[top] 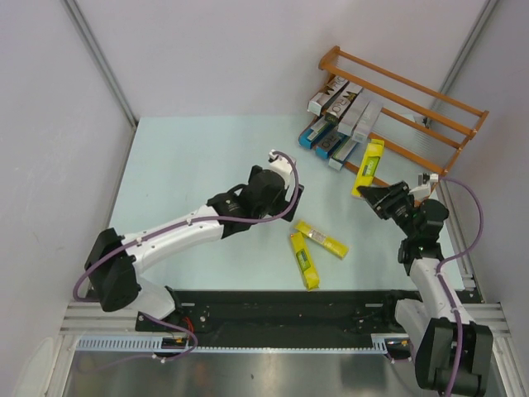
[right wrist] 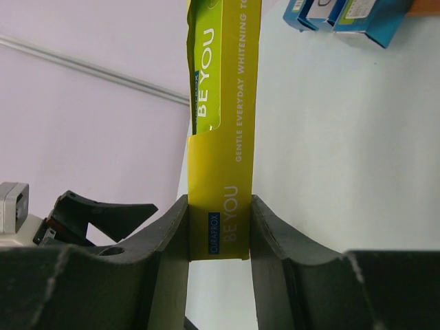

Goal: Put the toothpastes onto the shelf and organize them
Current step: Place the toothpaste on the shelf.

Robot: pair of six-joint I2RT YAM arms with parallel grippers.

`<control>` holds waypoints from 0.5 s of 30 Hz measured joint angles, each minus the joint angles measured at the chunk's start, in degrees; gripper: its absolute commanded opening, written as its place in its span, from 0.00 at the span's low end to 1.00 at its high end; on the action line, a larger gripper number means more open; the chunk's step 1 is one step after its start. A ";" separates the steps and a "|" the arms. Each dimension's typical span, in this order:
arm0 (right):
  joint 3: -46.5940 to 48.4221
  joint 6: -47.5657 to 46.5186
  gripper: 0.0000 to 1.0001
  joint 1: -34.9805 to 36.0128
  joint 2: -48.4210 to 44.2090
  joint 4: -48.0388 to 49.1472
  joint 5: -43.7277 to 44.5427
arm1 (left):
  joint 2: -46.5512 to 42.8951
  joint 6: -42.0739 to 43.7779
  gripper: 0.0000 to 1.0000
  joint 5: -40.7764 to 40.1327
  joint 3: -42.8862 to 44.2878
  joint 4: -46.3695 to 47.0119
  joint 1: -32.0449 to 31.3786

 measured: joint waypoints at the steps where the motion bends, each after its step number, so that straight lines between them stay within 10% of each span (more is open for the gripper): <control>1: -0.07 0.52 0.28 -1.01 1.20 1.09 -0.79 | 0.46 0.11 1.00 0.22 0.37 0.02 0.00; 15: -0.24 5.16 0.30 -9.03 13.14 12.50 -7.54 | 6.84 1.33 1.00 1.95 5.11 0.57 0.00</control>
